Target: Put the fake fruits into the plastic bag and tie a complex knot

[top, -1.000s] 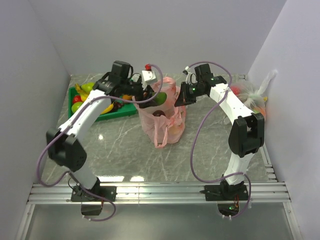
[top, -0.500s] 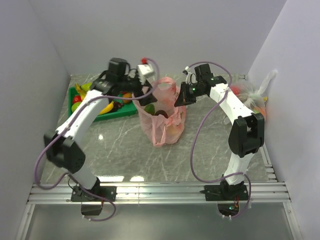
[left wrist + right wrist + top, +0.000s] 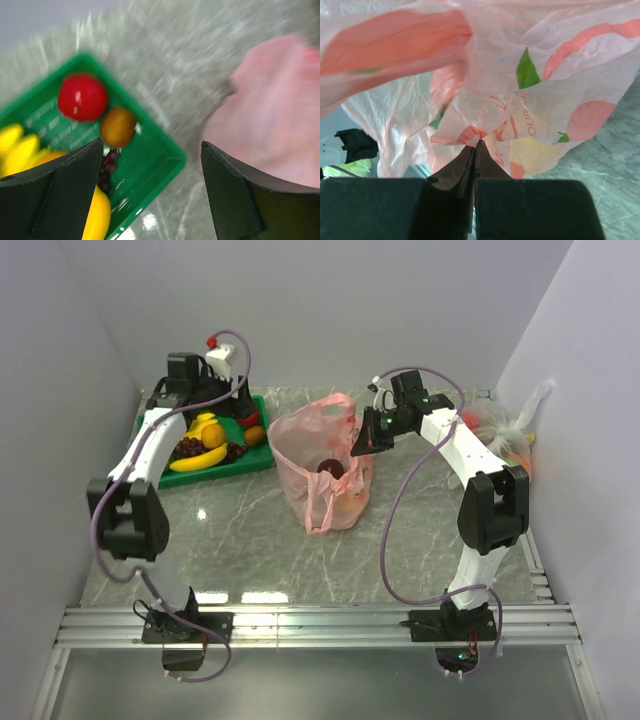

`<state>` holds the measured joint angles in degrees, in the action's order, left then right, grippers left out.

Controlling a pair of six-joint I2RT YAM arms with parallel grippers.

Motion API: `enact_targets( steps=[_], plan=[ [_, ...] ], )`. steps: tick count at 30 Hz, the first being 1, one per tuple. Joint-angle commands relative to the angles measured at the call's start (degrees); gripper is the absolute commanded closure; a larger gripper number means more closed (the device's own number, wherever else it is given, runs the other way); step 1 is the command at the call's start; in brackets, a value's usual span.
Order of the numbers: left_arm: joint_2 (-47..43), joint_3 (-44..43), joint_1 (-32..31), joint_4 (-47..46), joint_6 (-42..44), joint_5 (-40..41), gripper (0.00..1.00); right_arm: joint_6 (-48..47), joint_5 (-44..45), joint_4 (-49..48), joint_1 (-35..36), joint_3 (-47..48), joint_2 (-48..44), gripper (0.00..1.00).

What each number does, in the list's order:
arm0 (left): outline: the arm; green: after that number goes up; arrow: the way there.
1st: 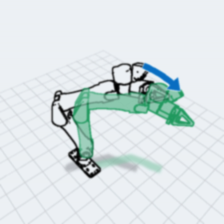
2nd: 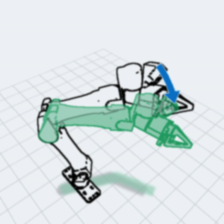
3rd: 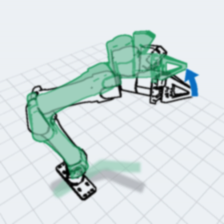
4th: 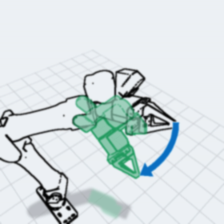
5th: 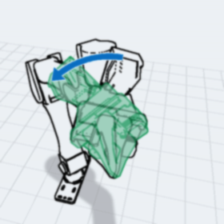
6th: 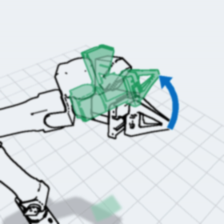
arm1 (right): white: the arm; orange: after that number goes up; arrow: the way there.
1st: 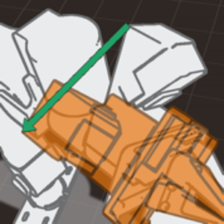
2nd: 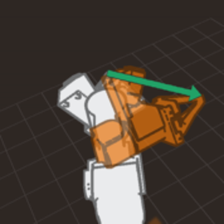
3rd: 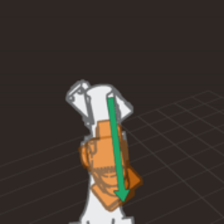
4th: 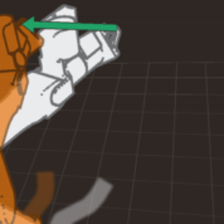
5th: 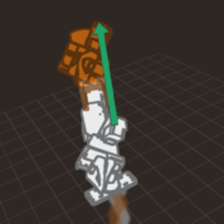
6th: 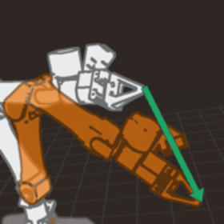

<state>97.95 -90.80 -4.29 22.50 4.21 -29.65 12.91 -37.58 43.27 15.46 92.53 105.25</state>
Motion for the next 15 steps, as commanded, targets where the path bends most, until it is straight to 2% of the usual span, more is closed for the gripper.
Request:
enact_targets(
  steps=[1,3,9,15],
  plan=[
    [5.82,-3.06,0.25,2.99,-3.77,6.08,0.16,0.19,-0.47,-0.38,-0.52,0.02,-2.33,1.0],
    [8.56,-4.54,0.16,2.81,-6.22,7.67,0.17,0.01,-0.39,-0.11,-0.87,0.02,-2.33,1.0],
    [18.4,-8.77,0.16,4.04,-5.18,7.24,0.2,-0.78,-0.21,0.94,-1.22,0.72,-1.89,1.0],
    [22.01,-9.21,0.16,2.73,-2.8,9.34,0.24,-1.04,-0.21,1.12,-1.4,0.81,-1.72,1.0]
  ],
)
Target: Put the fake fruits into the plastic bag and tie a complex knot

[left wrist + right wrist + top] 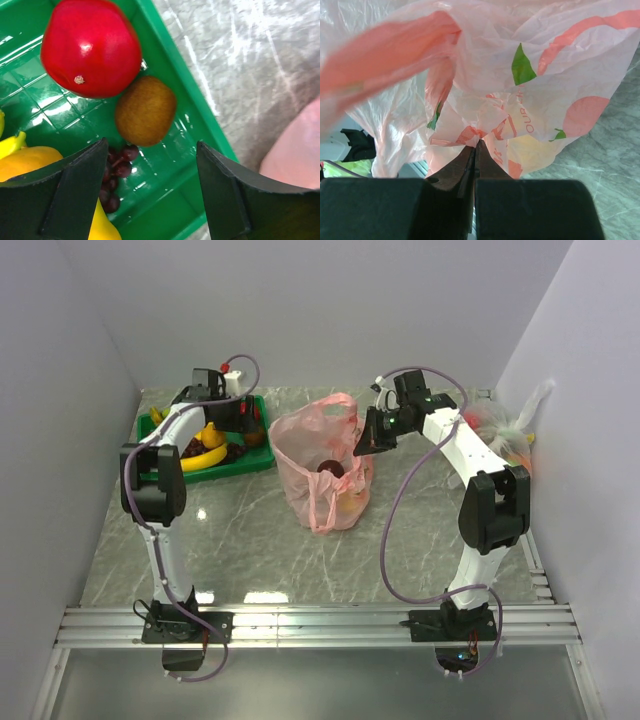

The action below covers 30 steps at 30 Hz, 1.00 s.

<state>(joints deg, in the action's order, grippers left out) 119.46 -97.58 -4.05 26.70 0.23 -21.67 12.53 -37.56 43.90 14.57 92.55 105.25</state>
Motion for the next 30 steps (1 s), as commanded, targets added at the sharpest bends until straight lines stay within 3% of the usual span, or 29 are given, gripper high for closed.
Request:
enact_targets(
  steps=[1,4,11,19,28,30],
  plan=[
    [0.86,-2.53,-0.08,-1.47,1.61,1.46,0.25,-0.67,-0.23,0.49,-0.59,0.61,-1.72,1.0],
    [2.44,-3.4,-0.08,-0.95,2.67,1.72,0.26,-0.58,-0.32,0.4,-0.68,0.52,-1.45,1.0],
    [6.05,-4.81,-0.16,-0.07,3.73,-0.13,0.18,-0.58,-0.5,0.31,-0.68,1.05,-0.84,1.0],
    [7.72,-4.2,-0.16,-1.3,3.72,0.67,0.22,-0.93,-0.32,0.75,-0.77,1.23,-0.75,1.0],
    [4.56,-3.58,-0.16,1.34,6.18,1.72,0.41,-0.32,-0.58,0.05,-0.77,0.79,-0.49,1.0],
    [4.38,-3.76,-0.16,2.12,6.97,1.55,0.32,-0.23,-0.76,0.13,-0.86,0.96,-0.31,1.0]
  ],
)
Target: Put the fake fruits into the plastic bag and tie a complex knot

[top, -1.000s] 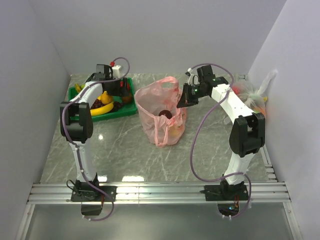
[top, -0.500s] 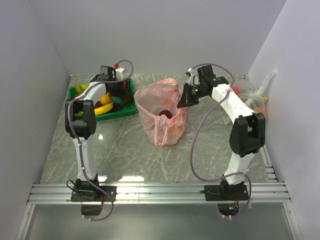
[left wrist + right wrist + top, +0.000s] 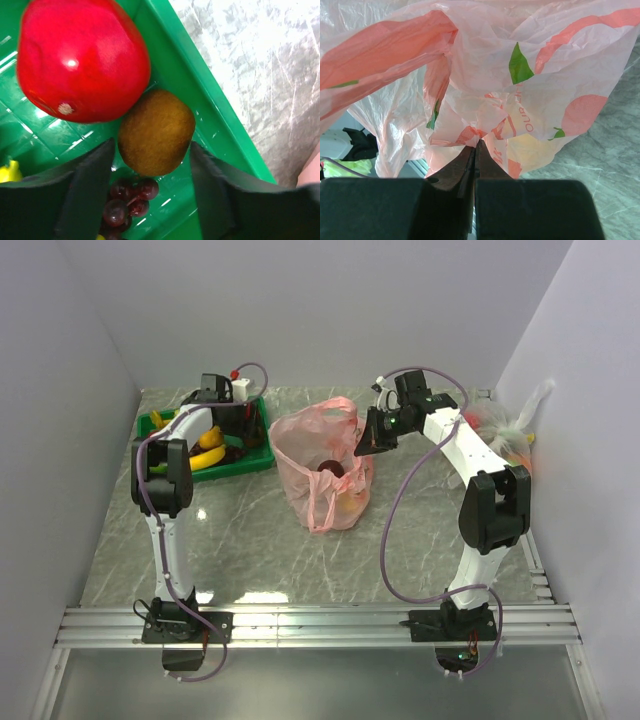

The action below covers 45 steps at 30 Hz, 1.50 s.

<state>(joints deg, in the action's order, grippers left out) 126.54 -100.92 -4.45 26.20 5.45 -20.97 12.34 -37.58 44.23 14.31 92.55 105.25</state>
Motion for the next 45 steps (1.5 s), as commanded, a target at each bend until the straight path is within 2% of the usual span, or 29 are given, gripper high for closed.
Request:
enact_targets(
  steps=[1,2,5,9,15,16,24,33,36,39,45],
  plan=[
    [-2.7,-0.41,0.14,2.89,2.01,0.58,0.28,-0.03,-0.74,-0.02,-0.51,1.05,-0.14,1.0],
    [-2.62,-0.33,0.05,3.07,2.54,0.32,0.24,-0.12,-0.74,-0.02,-0.51,1.14,-0.22,1.0],
    [-2.09,0.2,-0.3,2.81,2.46,0.67,0.2,-0.21,-0.74,-0.11,-0.51,1.31,-0.05,1.0],
    [-0.6,-0.32,-0.39,2.19,1.84,1.37,0.19,-0.47,-0.65,0.33,-0.51,1.75,0.04,1.0],
    [1.08,-2.26,-0.82,1.58,1.32,2.51,0.31,-0.47,-0.65,0.16,-0.51,1.49,0.13,1.0],
    [1.16,-2.69,-1.0,1.75,1.23,2.86,0.37,-0.39,-0.65,-0.02,-0.51,1.23,0.13,1.0],
    [-4.37,-1.56,-1.44,3.86,1.05,2.51,0.64,-0.03,-0.56,-0.37,-0.42,0.61,-0.31,1.0],
    [-12.63,0.47,-0.21,6.76,1.14,3.31,0.71,0.14,-0.12,-1.07,-0.51,0.17,-0.57,1.0],
    [-15.35,-0.67,0.84,9.39,0.61,-0.28,0.75,0.23,-0.03,-1.25,-0.51,0.17,-0.57,1.0],
    [-21.05,-0.77,1.28,11.86,-0.88,-7.93,0.75,0.49,-0.12,-1.69,-0.51,0.0,-0.57,1.0],
    [-34.77,5.37,-0.56,12.3,-5.1,-18.22,0.73,2.34,-0.83,-3.09,-0.42,-0.35,-0.66,1.0]
  ],
)
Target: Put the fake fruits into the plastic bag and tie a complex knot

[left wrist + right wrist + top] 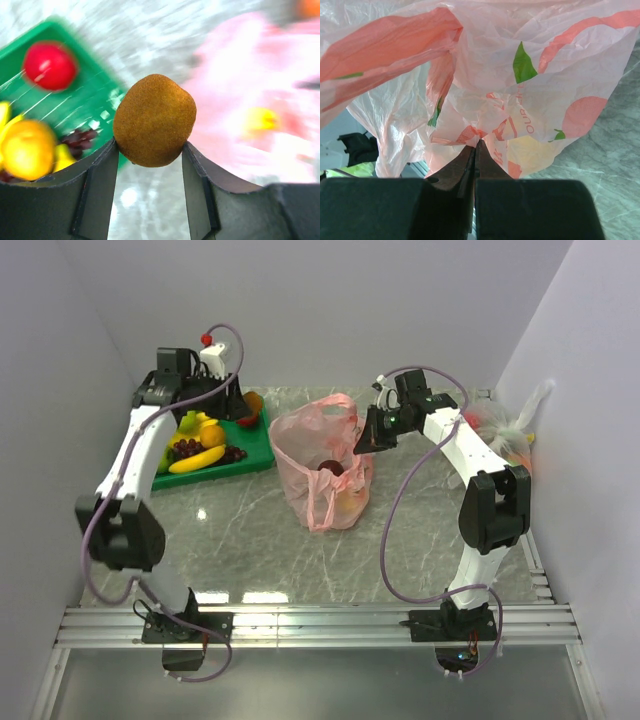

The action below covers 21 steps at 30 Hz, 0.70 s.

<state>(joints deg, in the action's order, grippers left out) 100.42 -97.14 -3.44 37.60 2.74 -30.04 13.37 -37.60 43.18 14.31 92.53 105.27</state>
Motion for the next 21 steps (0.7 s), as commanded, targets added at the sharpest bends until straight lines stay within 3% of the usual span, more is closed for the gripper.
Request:
enact_targets(
  steps=[1,5,11,15,18,19,21],
  plan=[
    [-10.14,2.39,-1.92,0.63,-2.3,-10.64,0.73,1.49,-0.8,-2.13,-0.24,-0.33,-0.86,1.0],
    [-16.21,4.59,-4.55,-0.51,-6.86,-14.51,0.71,2.28,-0.98,-3.18,-0.24,-1.04,-1.65,1.0],
    [-14.3,4.15,-14.46,-1.22,-8.37,-11.1,0.7,2.81,-1.16,-3.8,0.28,-1.92,-2.61,1.0],
    [-12.27,6.78,-17.47,-4.11,-9.59,-10.57,0.68,2.37,-0.63,-3.19,0.11,-2.35,-3.41,1.0],
    [-10.69,7.85,-19.14,-6.84,-10.3,-8.89,0.5,2.54,-1.15,-3.36,0.2,-2.88,-3.76,1.0],
    [-9.99,7.15,-19.75,-6.5,-9.61,-8.55,0.36,2.72,-1.24,-3.45,0.2,-2.97,-3.85,1.0],
    [-7.97,4.87,-19.94,-4.65,-8.9,-8.72,0.27,2.63,-1.24,-3.36,0.2,-2.88,-3.94,1.0]
  ],
)
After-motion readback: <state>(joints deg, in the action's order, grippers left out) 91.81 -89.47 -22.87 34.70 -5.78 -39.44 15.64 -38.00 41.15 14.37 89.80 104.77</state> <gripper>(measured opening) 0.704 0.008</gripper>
